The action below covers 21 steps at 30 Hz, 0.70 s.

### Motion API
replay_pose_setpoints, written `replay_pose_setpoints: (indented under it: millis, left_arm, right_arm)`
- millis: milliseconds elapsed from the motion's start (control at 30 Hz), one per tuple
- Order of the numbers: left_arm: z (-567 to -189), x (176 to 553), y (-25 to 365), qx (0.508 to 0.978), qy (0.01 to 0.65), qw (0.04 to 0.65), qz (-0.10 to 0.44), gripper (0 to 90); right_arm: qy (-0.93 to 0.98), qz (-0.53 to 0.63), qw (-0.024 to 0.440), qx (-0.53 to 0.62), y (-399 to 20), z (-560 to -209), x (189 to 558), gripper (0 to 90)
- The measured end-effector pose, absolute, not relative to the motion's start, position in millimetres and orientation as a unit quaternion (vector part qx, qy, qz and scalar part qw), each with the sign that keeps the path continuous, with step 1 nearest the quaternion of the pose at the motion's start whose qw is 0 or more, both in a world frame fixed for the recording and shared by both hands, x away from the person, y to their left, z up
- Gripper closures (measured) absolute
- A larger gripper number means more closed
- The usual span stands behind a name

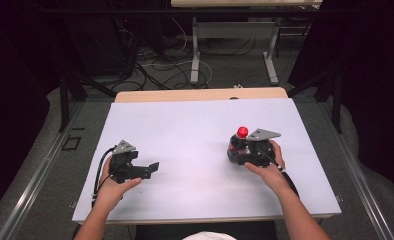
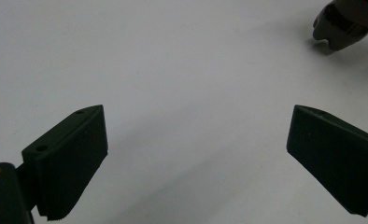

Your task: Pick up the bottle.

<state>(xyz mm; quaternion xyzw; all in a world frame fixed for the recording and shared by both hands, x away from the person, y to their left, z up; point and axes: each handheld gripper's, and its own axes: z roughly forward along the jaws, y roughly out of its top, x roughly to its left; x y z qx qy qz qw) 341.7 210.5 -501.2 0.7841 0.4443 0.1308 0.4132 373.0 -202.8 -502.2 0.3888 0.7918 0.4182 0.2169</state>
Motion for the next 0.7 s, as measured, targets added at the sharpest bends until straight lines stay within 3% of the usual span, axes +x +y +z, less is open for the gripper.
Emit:
replay_pose_setpoints:
  millis: [267,700]
  left_arm:
    - [-499,341,210,0.786,0.439,0.416,0.131,6.3]
    - [-497,338,202,0.786,0.428,0.429,0.121,6.6]
  right_arm:
    - [0.807,0.422,0.202,0.361,-189,-492,361,29.1]
    - [0.839,0.427,0.142,0.307,-166,-482,345,29.4]
